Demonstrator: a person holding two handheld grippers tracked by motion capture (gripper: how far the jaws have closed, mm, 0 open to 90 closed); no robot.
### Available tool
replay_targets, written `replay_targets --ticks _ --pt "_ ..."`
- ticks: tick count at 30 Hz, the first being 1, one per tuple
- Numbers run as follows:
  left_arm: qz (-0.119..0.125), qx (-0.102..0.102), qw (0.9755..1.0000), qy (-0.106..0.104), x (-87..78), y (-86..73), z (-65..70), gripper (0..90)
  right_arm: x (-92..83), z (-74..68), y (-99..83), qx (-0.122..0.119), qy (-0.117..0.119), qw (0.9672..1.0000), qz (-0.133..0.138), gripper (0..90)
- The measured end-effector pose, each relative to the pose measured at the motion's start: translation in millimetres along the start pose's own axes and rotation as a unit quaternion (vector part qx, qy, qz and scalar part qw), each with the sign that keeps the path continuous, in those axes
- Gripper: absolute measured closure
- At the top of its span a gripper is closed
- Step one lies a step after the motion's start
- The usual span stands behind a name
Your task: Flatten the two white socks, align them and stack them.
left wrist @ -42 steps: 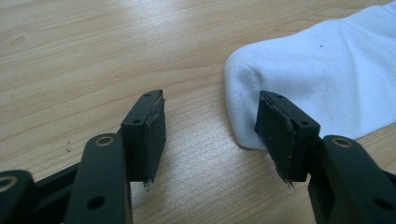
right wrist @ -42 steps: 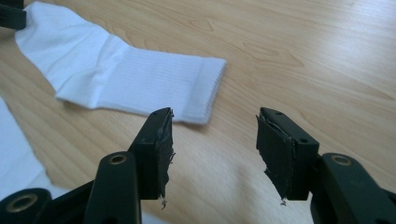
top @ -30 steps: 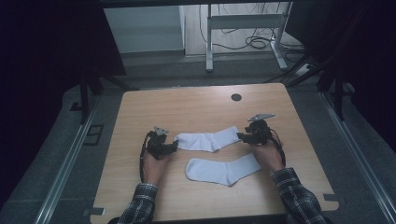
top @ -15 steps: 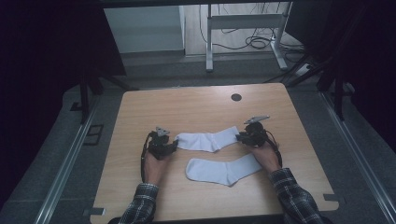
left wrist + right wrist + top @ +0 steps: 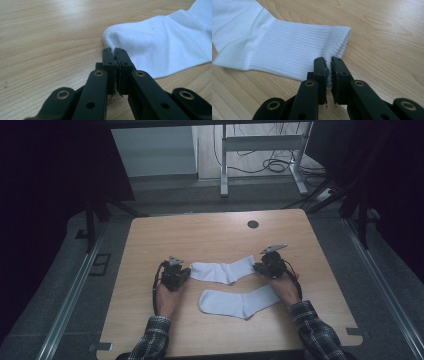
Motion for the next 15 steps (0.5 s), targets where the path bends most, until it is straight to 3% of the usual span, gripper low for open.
replay_targets --ticks 15 --pt "0.017 0.029 0.9994 -0.002 -16.6 12.5 15.6 87.5 -35.4 -0.2 6.9 0.003 0.007 0.9994 0.034 83.0"
Point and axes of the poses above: each handheld gripper's, and its own axes: x roughly forward along the jaws, y roughly out of its top, z roughly to its right, the point moved 7 cm from there along x, roughly forward along the jaws, and after that the axes turned 5 degrees about x, right-handed, at the moved point
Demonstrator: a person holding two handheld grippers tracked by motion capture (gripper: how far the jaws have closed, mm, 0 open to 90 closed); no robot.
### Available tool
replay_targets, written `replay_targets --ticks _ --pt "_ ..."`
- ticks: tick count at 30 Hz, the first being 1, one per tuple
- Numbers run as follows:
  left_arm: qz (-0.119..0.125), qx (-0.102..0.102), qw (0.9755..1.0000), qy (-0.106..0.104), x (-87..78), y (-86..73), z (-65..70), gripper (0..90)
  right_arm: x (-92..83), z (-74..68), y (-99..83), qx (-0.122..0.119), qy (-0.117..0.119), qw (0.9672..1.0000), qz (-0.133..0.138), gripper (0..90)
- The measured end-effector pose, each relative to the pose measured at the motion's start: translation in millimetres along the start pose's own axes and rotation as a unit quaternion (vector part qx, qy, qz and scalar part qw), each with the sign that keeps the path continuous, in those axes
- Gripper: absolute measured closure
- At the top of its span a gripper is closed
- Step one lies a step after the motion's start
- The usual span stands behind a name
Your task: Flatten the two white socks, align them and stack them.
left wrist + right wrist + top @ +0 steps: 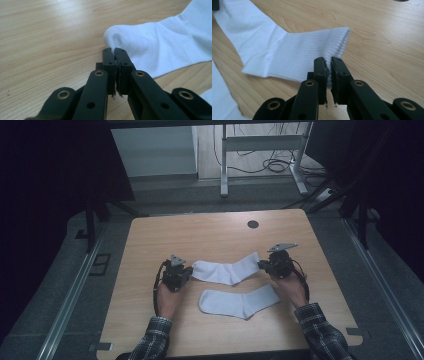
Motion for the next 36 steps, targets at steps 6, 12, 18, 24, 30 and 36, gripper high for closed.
replay_targets --ticks 6,12,18,24,30,36 --pt "0.016 0.005 0.9998 -0.010 -14.5 5.4 9.6 87.5 -15.0 -1.6 -0.3 0.001 0.008 0.9999 0.010 82.8" --pt "0.026 0.015 0.9994 -0.018 -28.0 7.0 21.2 87.4 -25.9 -3.3 -4.8 -0.005 0.012 0.9998 0.012 82.7" --pt "0.029 0.027 0.9990 -0.023 -37.5 4.3 32.1 87.4 -35.7 -5.6 -9.4 -0.010 0.014 0.9998 0.014 82.5" --pt "0.034 0.033 0.9984 -0.031 -49.5 -1.4 42.2 87.3 -52.2 -8.1 -16.2 -0.014 0.019 0.9995 0.019 82.5" --pt "0.033 0.040 0.9978 -0.041 -56.2 -8.5 55.5 87.3 -65.1 -12.9 -26.4 -0.017 0.025 0.9994 0.018 82.4" --pt "0.035 0.042 0.9973 -0.048 -64.2 -12.7 63.6 87.3 -76.1 -17.8 -38.2 -0.017 0.029 0.9993 0.014 82.4"
Point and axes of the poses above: each handheld gripper's, and its own axes: x roughly forward along the jaws, y roughly out of its top, z roughly to its right, the point moved 7 cm from there along x, roughly forward along the jaws, and after that the axes turned 5 degrees about x, right-handed, at the moved point
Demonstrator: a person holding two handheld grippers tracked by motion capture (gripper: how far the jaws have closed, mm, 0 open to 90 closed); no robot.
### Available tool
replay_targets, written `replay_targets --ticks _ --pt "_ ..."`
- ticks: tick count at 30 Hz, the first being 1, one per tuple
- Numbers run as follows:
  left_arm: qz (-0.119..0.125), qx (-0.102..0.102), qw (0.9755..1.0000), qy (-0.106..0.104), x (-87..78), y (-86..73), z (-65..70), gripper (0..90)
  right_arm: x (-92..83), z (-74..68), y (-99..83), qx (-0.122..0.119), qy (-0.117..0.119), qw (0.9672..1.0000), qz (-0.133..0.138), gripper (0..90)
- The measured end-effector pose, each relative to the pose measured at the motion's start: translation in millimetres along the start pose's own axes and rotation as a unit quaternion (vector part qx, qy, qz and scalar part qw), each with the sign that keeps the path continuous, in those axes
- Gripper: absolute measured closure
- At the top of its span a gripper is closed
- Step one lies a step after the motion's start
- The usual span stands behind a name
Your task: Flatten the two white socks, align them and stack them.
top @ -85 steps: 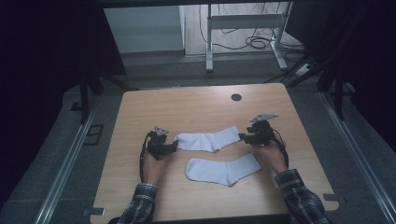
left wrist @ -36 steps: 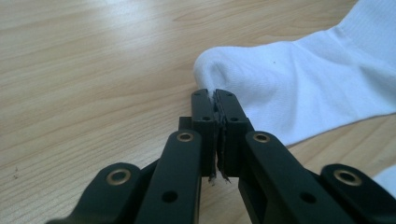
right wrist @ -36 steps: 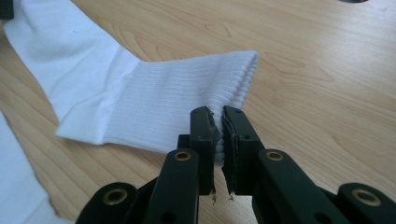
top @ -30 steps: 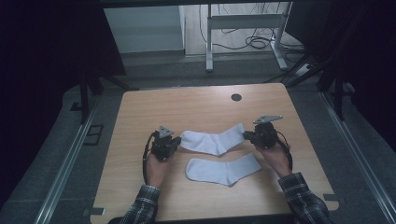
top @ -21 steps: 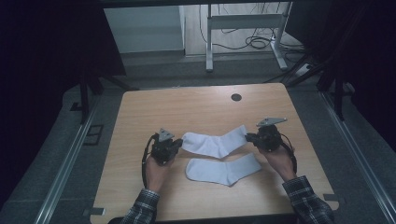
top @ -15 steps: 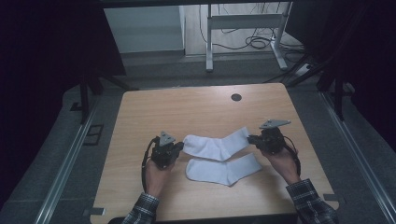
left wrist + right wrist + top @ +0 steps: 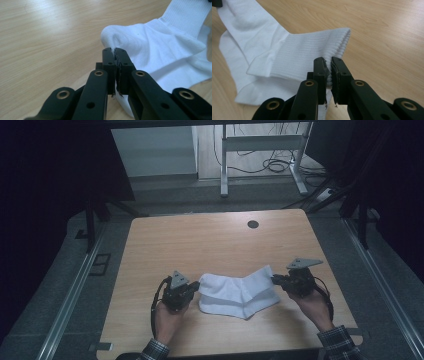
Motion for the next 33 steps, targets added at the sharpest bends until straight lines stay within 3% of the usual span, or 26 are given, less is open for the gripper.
replay_targets --ticks 15,21,23,24,25,26,27,28,29,30,33 --pt "-0.006 0.003 0.9998 -0.021 -16.4 -16.8 25.9 87.3 -19.0 -16.4 -27.1 0.002 0.020 0.9996 -0.019 82.2" --pt "-0.025 0.013 0.9995 -0.013 -6.8 -23.3 29.1 87.2 -12.6 -12.7 -35.6 0.006 0.016 0.9992 -0.036 82.0" --pt "-0.038 0.021 0.9990 -0.008 -0.7 -26.2 29.5 86.8 -6.5 -10.4 -39.2 0.006 0.012 0.9989 -0.045 81.5" --pt "-0.056 0.025 0.9981 -0.005 4.4 -30.7 30.6 86.5 -0.6 -8.9 -44.2 0.002 0.006 0.9982 -0.059 78.4" --pt "-0.056 0.025 0.9981 -0.005 4.4 -30.7 30.6 84.9 -0.6 -8.9 -44.2 0.002 0.006 0.9982 -0.059 78.4" --pt "-0.071 0.031 0.9970 0.002 8.3 -34.7 30.8 78.5 4.1 -6.9 -48.8 -0.005 -0.004 0.9975 -0.070 72.2" --pt "-0.079 0.040 0.9960 0.008 10.0 -37.2 30.7 78.5 4.1 -6.9 -48.8 -0.005 -0.004 0.9975 -0.070 72.2" --pt "-0.081 0.045 0.9955 0.017 10.8 -38.1 30.4 71.8 4.5 -6.1 -49.9 -0.006 -0.010 0.9974 -0.071 68.2" --pt "-0.078 0.048 0.9954 0.027 9.8 -36.9 29.5 64.4 3.9 -4.8 -49.0 -0.009 -0.014 0.9977 -0.066 63.9" --pt "-0.057 0.041 0.9968 0.037 5.7 -30.2 27.1 54.8 -0.8 -2.7 -44.0 -0.004 -0.020 0.9986 -0.048 60.1" --pt "-0.042 0.027 0.9979 0.042 3.7 -25.0 22.2 49.5 -3.9 -0.1 -38.5 0.002 -0.025 0.9992 -0.031 58.2"
Point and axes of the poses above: each handheld gripper's, and its own axes: x roughly forward along the jaws, y roughly out of its top, z roughly to its right, the point moved 7 cm from there along x, roughly forward along the jaws, and after that the axes turned 5 degrees about x, right-handed, at the moved point
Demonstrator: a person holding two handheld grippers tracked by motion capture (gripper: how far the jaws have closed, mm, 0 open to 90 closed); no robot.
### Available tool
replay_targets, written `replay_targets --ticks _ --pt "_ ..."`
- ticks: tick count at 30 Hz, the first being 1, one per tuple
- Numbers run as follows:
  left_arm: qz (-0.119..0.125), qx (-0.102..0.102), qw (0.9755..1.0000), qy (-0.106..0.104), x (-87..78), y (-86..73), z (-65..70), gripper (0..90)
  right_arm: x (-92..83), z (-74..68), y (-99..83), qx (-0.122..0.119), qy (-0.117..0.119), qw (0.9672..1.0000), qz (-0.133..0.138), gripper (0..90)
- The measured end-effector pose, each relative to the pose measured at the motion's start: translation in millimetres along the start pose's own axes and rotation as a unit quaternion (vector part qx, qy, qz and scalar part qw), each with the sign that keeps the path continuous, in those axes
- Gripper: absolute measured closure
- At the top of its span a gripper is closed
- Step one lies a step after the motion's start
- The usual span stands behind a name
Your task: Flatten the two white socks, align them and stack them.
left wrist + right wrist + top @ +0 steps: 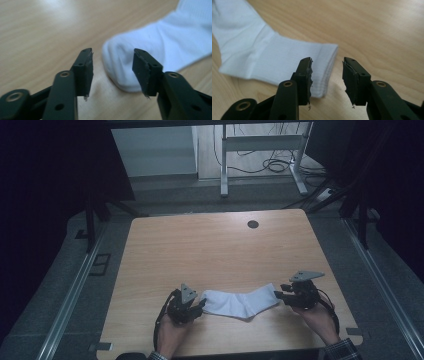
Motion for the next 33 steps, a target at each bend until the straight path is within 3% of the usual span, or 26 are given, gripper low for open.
replay_targets --ticks 3,9,13,16,18,19,20,21,22,23,28,29,33 --pt "-0.005 -0.021 0.9998 -0.005 8.7 -1.0 -5.7 48.2 7.3 2.3 2.7 0.004 -0.007 1.0000 -0.001 57.5" --pt "-0.030 -0.017 0.9994 -0.008 21.7 -5.4 -4.0 48.5 25.3 4.8 -1.3 -0.006 -0.020 0.9996 -0.021 57.0" --pt "-0.053 -0.013 0.9985 -0.013 26.0 -12.0 -1.0 48.6 31.3 4.8 -5.5 0.001 -0.011 0.9995 -0.029 57.0" --pt "-0.051 -0.017 0.9983 -0.022 27.2 -13.3 0.6 51.2 33.0 4.1 -8.1 0.009 -0.003 0.9994 -0.035 59.2" --pt "-0.047 -0.025 0.9981 -0.033 27.9 -13.0 2.6 59.8 34.3 1.6 -10.2 0.029 0.023 0.9987 -0.036 69.7" --pt "-0.043 -0.033 0.9972 -0.051 27.8 -13.6 3.7 64.7 34.2 1.4 -10.3 0.031 0.025 0.9985 -0.039 72.1" --pt "-0.043 -0.033 0.9972 -0.051 27.8 -13.6 3.7 68.4 34.2 1.4 -10.3 0.031 0.025 0.9985 -0.039 72.1" --pt "-0.041 -0.038 0.9967 -0.059 28.0 -13.4 4.0 76.0 34.0 -0.3 -10.0 0.038 0.034 0.9978 -0.042 77.7" --pt "-0.042 -0.043 0.9955 -0.073 28.1 -13.1 4.9 76.0 34.0 -0.3 -10.0 0.038 0.034 0.9978 -0.042 77.7" --pt "-0.042 -0.050 0.9948 -0.078 28.6 -12.6 4.9 81.8 33.4 -1.6 -9.2 0.037 0.030 0.9979 -0.044 79.7" --pt "-0.038 -0.043 0.9953 -0.078 26.4 -4.4 0.0 83.4 29.1 -4.7 -3.6 0.022 0.021 0.9991 -0.031 81.0" --pt "-0.031 -0.043 0.9957 -0.077 23.5 2.2 -5.8 83.4 24.6 -6.1 3.6 0.020 0.023 0.9994 -0.015 80.9" --pt "-0.019 -0.043 0.9963 -0.072 20.4 15.9 -19.1 83.4 20.0 -5.8 16.3 0.021 0.027 0.9994 0.003 80.9"
Point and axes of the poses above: each handheld gripper's, and its own axes: x roughly forward along the jaws, y roughly out of its top, z roughly to its right, the point moved 7 cm from there along x, roughly forward along the jaws, and after that the axes turned 5 degrees about x, right-handed, at the moved point
